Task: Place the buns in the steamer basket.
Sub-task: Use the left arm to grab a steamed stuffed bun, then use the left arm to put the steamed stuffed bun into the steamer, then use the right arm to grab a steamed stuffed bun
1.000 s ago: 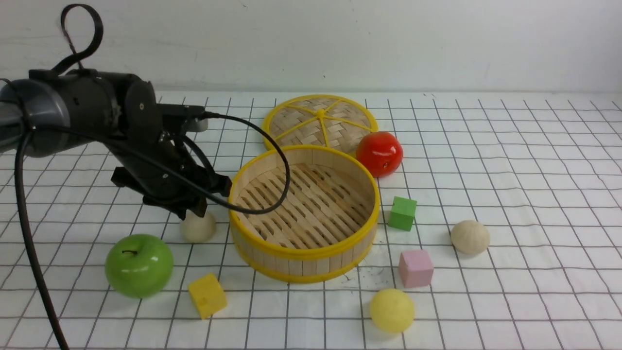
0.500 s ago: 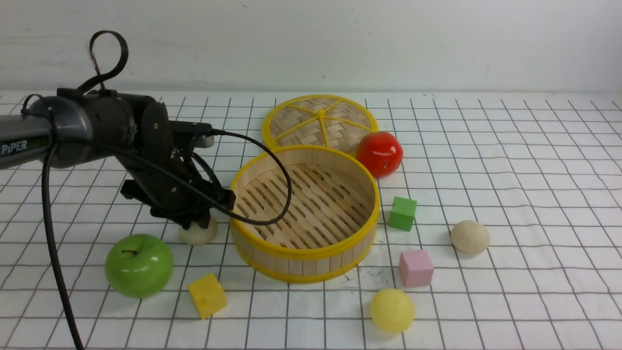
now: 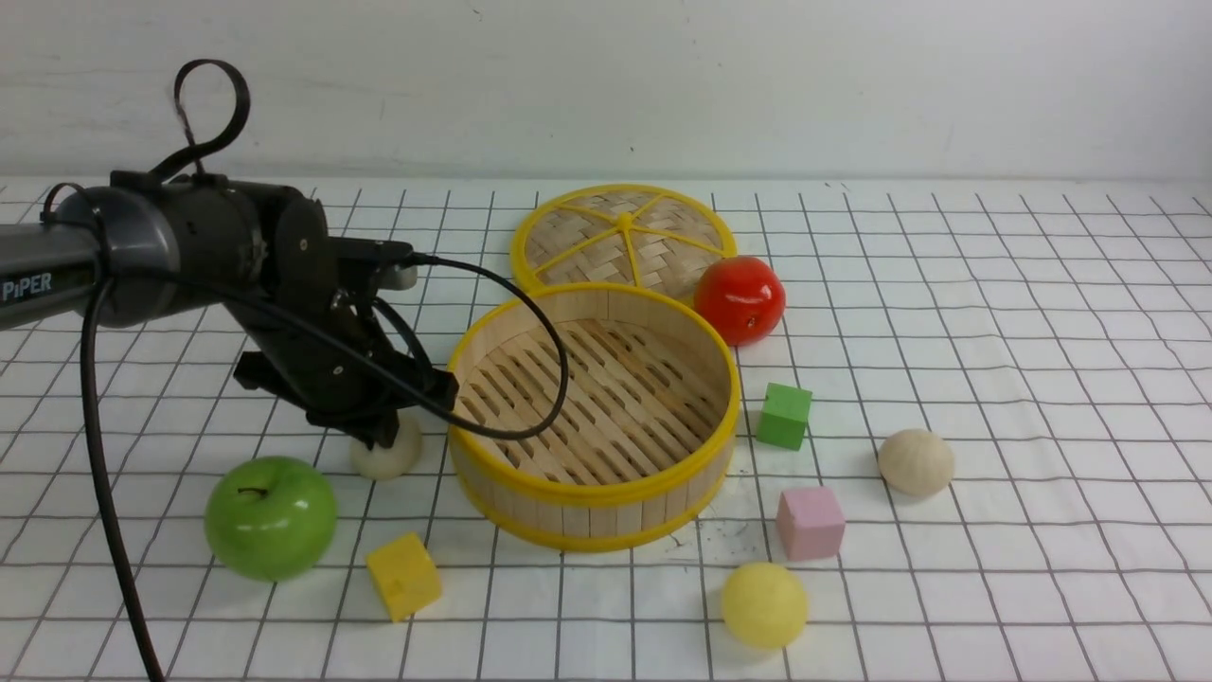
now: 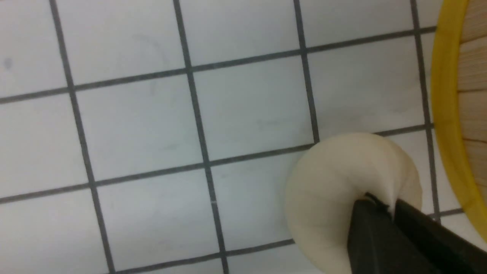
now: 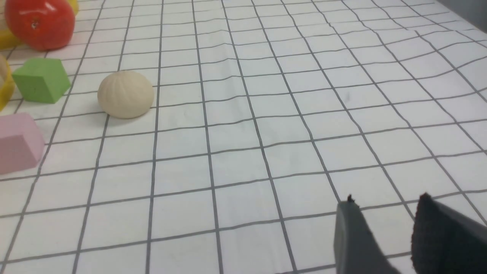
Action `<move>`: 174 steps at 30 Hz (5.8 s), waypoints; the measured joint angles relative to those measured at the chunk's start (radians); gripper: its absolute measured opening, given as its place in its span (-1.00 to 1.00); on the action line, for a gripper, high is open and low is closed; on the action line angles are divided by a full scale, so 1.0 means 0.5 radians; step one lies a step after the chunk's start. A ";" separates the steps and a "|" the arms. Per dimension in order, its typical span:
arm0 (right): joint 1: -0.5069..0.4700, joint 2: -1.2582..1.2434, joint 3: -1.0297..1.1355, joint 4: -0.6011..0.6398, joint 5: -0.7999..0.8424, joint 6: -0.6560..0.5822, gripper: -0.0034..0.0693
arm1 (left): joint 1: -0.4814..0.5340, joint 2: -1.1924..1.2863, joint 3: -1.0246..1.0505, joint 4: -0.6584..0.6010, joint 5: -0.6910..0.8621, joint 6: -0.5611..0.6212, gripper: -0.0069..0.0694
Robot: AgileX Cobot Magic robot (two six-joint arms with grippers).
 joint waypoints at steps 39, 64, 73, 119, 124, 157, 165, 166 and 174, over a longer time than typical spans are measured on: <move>0.000 0.000 0.000 0.000 0.000 0.000 -0.25 | -0.223 0.186 -0.641 -0.134 0.374 -0.150 -0.31; 0.000 0.000 0.000 0.000 0.000 0.000 -0.25 | -0.223 -2.305 -0.195 0.229 1.112 -0.181 0.00; 0.000 0.000 0.000 0.000 0.000 0.000 -0.25 | -0.223 -3.440 0.821 0.369 0.748 -0.260 -0.38; 0.000 0.000 0.000 0.000 0.000 0.000 -0.25 | -0.139 -3.715 1.569 0.637 0.051 -0.880 -0.85; 0.000 0.000 0.000 0.000 0.000 0.000 -0.25 | 0.117 -3.711 1.902 0.572 -0.359 -0.813 -0.85; 0.000 0.000 0.000 -0.002 0.000 0.000 -0.25 | 0.568 -3.953 2.868 0.335 -0.592 -0.693 -0.82; 0.000 0.000 0.000 -0.002 0.000 0.000 -0.25 | 0.568 -3.953 2.868 0.335 -0.592 -0.693 -0.79; 0.000 0.000 0.000 -0.002 0.000 0.000 -0.25 | 0.568 -3.953 2.868 0.335 -0.592 -0.693 -0.79; 0.000 0.000 0.000 -0.002 0.000 0.000 -0.25 | 0.568 -3.953 2.868 0.335 -0.592 -0.693 -0.77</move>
